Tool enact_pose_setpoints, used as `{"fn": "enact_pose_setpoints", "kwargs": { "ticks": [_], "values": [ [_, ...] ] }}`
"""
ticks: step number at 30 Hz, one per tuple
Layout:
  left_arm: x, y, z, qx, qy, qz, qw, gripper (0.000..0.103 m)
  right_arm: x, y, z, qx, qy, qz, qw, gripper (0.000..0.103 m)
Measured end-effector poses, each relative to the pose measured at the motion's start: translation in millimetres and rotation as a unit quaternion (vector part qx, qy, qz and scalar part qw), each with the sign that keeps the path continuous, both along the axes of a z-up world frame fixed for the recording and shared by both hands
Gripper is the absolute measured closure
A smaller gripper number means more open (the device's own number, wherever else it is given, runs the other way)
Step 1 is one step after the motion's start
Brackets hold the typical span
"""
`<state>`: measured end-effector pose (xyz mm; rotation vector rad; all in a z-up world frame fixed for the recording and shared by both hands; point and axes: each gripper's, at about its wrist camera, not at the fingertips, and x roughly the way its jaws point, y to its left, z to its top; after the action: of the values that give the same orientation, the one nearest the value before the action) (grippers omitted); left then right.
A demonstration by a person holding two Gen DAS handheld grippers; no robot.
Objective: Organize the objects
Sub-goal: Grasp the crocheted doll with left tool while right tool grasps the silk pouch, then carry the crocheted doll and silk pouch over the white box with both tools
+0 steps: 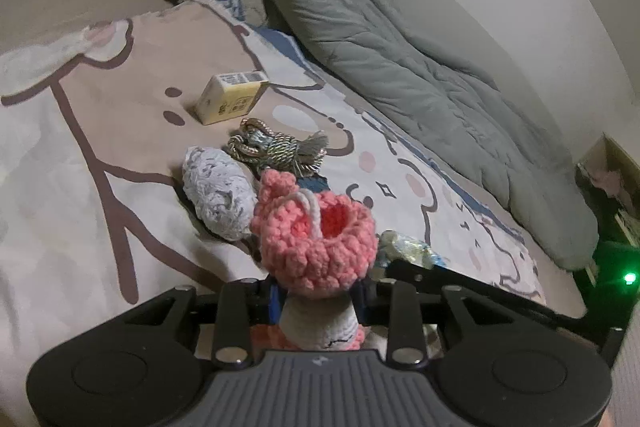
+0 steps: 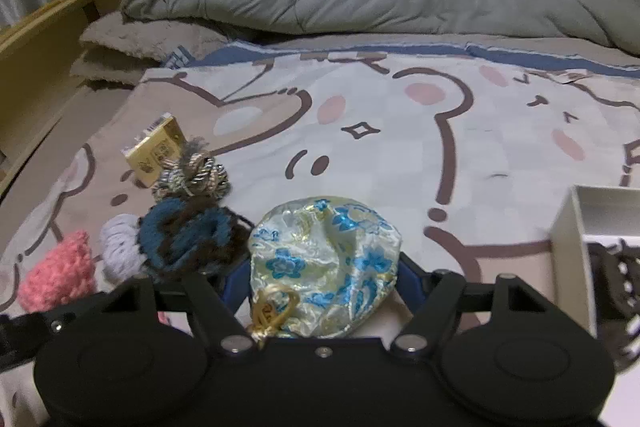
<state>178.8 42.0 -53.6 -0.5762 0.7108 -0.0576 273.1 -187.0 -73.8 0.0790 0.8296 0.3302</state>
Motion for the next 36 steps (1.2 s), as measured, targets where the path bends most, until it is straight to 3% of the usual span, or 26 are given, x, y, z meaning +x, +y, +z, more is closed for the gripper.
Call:
{"fn": "enact_pose_setpoints", "kwargs": {
  "ticks": [11,25,36],
  "values": [
    [-20,-20,14,0.073,-0.012,-0.039,0.9965,0.070,-64,-22,31,0.000,-0.023,0.004,1.000,0.029],
    [-48,-55,37,0.176,-0.033,-0.085,0.9801,0.070,-124,-52,48,-0.001,-0.039,-0.011,0.999,0.029],
    [-79,-58,55,0.212,-0.041,-0.090,0.9721,0.070,-154,-63,64,-0.004,-0.066,-0.018,0.998,0.029]
  ]
}}
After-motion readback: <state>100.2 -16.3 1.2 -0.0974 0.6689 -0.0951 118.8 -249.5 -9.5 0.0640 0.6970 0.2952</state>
